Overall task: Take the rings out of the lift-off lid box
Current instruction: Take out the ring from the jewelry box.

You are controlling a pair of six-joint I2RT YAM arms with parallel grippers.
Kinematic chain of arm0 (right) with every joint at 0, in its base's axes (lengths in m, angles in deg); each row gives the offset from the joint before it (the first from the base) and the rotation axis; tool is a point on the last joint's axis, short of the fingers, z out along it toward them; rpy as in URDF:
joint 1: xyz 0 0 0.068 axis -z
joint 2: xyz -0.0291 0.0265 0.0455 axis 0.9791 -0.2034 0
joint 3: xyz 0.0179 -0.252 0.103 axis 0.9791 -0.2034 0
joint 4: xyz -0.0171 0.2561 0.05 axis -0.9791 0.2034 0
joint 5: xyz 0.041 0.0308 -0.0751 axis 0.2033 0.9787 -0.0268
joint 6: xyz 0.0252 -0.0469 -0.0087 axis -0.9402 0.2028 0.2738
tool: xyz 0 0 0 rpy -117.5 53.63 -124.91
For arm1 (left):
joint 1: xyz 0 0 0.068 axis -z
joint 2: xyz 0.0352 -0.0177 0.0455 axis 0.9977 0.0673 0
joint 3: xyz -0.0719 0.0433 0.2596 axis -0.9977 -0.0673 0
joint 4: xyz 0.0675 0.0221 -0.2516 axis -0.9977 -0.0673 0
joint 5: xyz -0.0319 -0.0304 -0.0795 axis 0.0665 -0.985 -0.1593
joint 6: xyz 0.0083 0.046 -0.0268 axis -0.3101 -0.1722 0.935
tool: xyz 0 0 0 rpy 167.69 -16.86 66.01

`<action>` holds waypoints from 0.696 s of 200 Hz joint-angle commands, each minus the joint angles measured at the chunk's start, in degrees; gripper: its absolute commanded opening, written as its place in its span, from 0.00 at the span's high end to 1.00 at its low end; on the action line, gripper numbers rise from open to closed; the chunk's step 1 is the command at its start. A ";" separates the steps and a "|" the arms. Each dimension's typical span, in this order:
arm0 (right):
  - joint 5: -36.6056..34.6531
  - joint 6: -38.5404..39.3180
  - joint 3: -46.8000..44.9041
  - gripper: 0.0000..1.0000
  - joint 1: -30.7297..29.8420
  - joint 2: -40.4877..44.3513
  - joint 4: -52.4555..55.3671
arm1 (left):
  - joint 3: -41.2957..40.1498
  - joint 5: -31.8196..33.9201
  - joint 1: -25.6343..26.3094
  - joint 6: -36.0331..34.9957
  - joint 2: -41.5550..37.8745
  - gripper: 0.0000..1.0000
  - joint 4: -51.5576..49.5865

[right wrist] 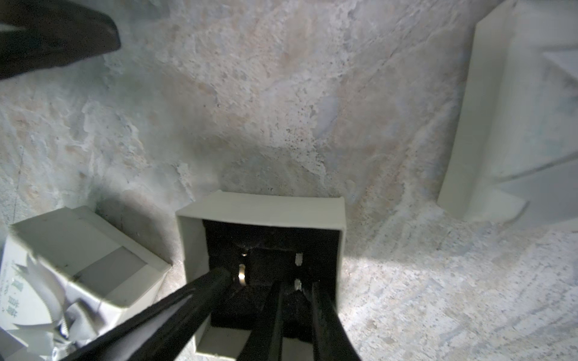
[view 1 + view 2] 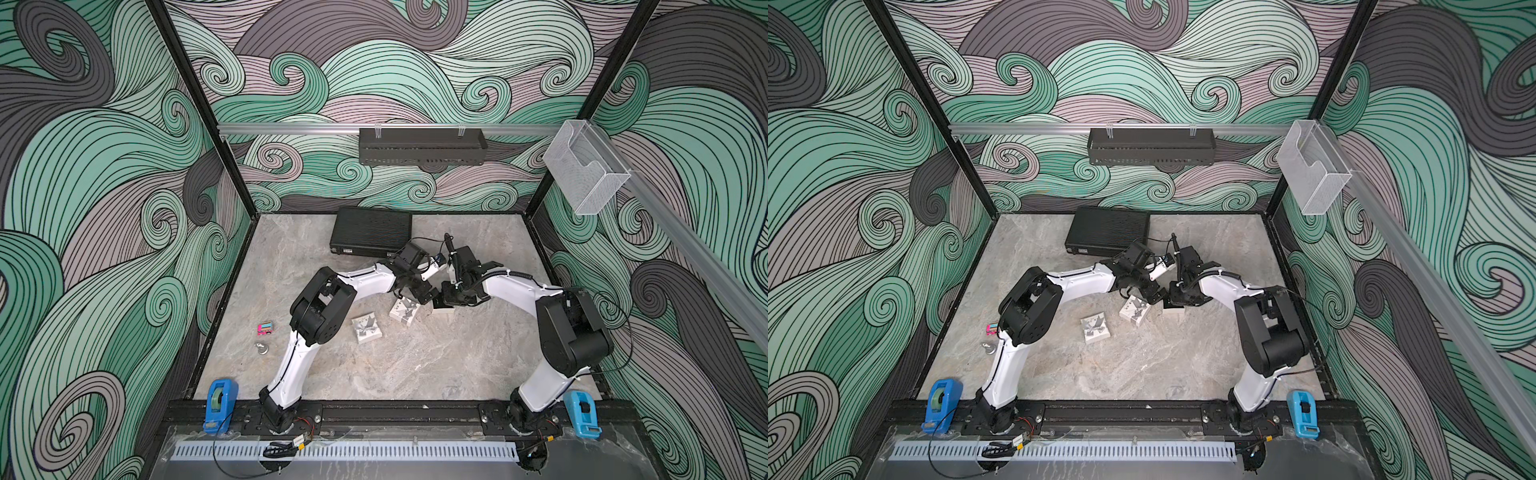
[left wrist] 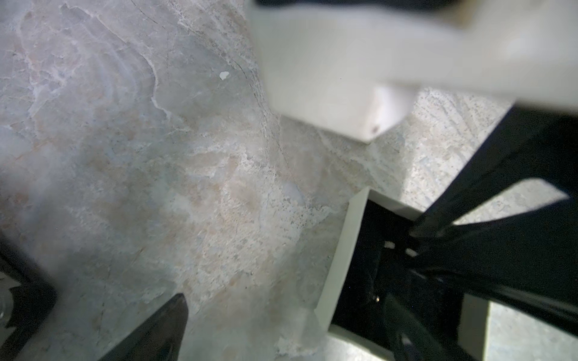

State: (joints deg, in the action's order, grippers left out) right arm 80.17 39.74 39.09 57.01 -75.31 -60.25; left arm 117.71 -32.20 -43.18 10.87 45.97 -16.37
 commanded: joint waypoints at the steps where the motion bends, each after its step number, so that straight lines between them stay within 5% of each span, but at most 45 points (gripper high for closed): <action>1: 0.09 -0.27 0.98 0.82 -0.02 -1.12 -1.06 | 2.49 -0.94 0.63 0.60 1.89 0.01 -0.91; 90: 0.99 -0.46 0.77 0.86 -0.10 -2.23 -1.74 | 4.02 -0.26 0.63 1.03 3.70 0.01 -1.92; 139: 1.20 -0.37 1.01 0.97 -0.10 -2.01 -1.64 | 4.90 0.55 0.63 1.39 4.41 0.01 -2.66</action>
State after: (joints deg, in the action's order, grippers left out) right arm 80.63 39.41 39.09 57.01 -77.08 -62.02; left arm 120.42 -32.26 -43.05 11.62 48.90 -16.85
